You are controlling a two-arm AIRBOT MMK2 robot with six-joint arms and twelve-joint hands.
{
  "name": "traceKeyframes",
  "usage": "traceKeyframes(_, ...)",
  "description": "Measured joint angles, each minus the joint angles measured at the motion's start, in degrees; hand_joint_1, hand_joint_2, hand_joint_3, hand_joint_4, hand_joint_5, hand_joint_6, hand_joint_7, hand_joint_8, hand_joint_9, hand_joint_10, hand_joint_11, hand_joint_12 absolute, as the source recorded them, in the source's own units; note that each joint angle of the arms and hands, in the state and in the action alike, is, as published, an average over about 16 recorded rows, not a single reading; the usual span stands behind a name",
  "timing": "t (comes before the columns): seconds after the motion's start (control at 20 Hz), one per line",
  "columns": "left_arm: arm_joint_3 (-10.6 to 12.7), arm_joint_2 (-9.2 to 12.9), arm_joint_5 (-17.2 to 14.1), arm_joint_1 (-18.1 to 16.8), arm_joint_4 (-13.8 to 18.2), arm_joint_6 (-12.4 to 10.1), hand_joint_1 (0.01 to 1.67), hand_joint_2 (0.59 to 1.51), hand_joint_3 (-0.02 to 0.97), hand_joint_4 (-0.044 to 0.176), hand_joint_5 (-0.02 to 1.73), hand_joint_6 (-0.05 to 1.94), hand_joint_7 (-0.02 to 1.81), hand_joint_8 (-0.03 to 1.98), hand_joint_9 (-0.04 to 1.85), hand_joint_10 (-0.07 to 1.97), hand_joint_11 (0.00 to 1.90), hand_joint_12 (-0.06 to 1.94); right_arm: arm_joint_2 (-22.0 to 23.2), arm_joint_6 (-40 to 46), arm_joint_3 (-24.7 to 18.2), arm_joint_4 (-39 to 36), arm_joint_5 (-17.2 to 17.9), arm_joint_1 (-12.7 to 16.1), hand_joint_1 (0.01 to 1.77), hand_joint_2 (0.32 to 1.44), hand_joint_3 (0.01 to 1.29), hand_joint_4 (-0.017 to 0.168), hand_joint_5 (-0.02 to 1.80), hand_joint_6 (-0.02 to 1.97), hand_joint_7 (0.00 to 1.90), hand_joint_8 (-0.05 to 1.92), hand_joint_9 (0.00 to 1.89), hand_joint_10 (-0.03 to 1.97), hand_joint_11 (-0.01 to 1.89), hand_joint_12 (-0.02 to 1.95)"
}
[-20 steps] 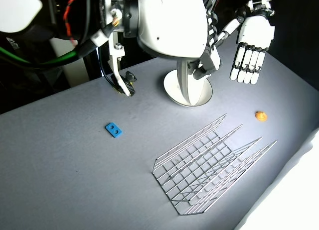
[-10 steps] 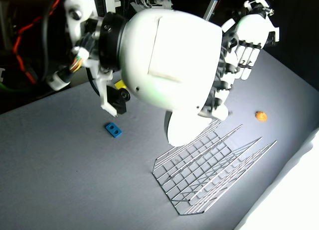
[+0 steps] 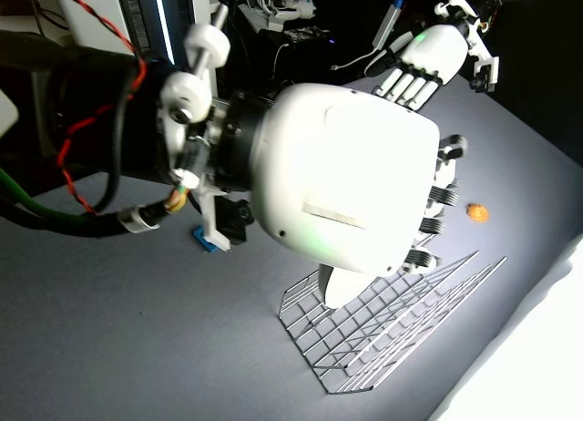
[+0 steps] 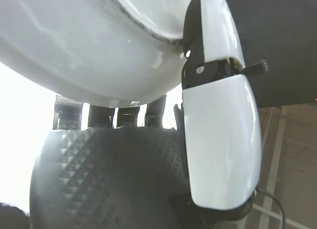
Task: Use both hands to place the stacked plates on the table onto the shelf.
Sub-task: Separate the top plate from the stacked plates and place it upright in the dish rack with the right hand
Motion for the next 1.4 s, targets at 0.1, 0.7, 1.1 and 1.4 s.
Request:
traceKeyframes(0.1, 0.5, -0.3, 0.1, -0.3, 2.4, 0.1, 0.01, 1.129, 0.005, 0.007, 0.06, 0.01, 0.04, 0.0, 0.02, 0.02, 0.01, -0.01, -1.4, -0.4, 1.5, 0.6, 0.2, -0.4, 1.21, 0.97, 0.01, 0.013, 0.98, 0.93, 1.1, 0.8, 1.36, 0.0, 0.85, 0.99)
traceKeyframes(0.7, -0.2, -0.9, 7.6, -1.4, 10.6, -0.2, 0.01, 1.131, 0.005, 0.007, 0.05, 0.01, 0.04, 0.0, 0.02, 0.02, 0.01, -0.01, -7.8, -2.1, 7.9, 5.8, -0.9, -2.3, 1.22, 0.98, 0.01, 0.008, 0.98, 0.91, 1.12, 0.78, 1.37, 0.0, 0.88, 0.98)
traceKeyframes(1.1, -2.0, -0.8, 13.0, -1.1, 11.4, -0.6, 0.01, 1.129, 0.005, 0.007, 0.06, 0.01, 0.03, 0.0, 0.02, 0.01, 0.01, -0.01, -10.4, -2.2, 10.7, 9.3, -3.2, -3.5, 1.22, 1.0, 0.01, 0.007, 0.97, 0.91, 1.11, 0.81, 1.36, -0.01, 0.86, 0.98)
traceKeyframes(1.4, -2.9, -0.8, 15.9, -0.8, 11.4, -0.7, 0.01, 1.128, 0.004, 0.006, 0.06, 0.01, 0.04, 0.0, 0.02, 0.01, 0.01, -0.01, -11.6, -2.2, 12.8, 10.7, -4.1, -4.6, 1.23, 1.02, 0.01, 0.007, 0.96, 0.91, 1.1, 0.81, 1.35, -0.01, 0.85, 0.98)
